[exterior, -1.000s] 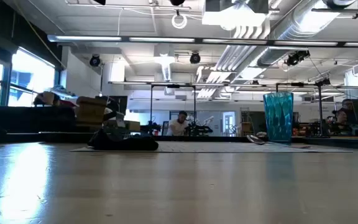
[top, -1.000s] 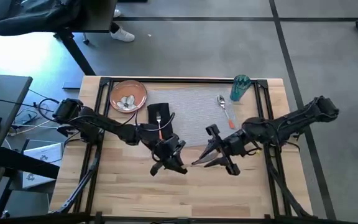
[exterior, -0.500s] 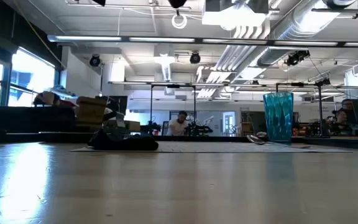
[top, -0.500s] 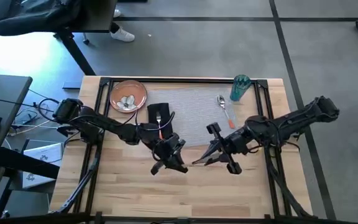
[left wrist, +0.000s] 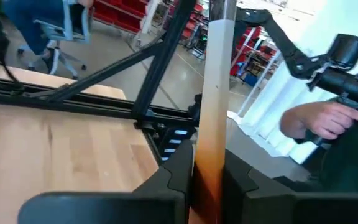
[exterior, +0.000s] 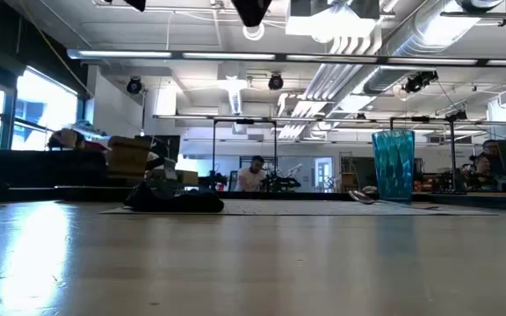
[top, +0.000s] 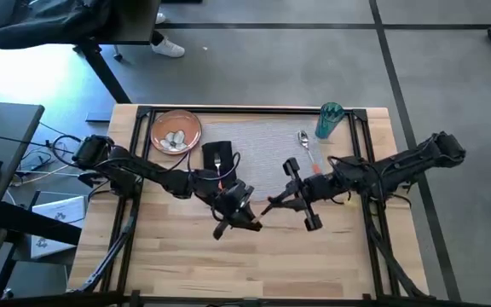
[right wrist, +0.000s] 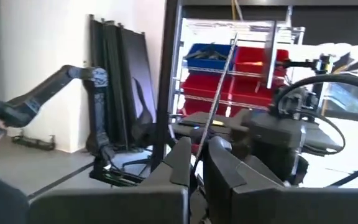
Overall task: Set table place
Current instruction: Put the orange table knife on the gray table mat beside the orange spoon
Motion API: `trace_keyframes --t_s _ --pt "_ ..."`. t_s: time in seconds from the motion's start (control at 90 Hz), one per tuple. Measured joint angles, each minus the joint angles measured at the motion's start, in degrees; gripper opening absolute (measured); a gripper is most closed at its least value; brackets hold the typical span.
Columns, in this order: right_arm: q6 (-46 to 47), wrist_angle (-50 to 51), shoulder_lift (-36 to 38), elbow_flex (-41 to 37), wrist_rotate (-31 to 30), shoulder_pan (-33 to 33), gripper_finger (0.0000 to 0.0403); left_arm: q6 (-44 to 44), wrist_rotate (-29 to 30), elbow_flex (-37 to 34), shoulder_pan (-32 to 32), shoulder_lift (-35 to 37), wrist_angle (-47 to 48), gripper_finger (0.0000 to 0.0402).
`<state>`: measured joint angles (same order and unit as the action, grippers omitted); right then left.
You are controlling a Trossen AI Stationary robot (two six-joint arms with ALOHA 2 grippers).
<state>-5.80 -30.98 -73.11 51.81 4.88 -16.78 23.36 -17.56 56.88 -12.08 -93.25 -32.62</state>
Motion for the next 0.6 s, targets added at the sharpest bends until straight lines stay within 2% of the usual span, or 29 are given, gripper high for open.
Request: trace_keyframes --t_s 0.333,0.6 --pt "2.73 1.86 -0.01 -0.02 -6.05 -0.02 0.0003 -2.75 6.31 0.0 0.02 -0.02 1.04 0.0026" --pt "5.84 2.95 -0.08 -0.11 -6.29 0.05 0.0002 -3.24 13.04 0.06 0.07 -0.02 4.81 0.0032"
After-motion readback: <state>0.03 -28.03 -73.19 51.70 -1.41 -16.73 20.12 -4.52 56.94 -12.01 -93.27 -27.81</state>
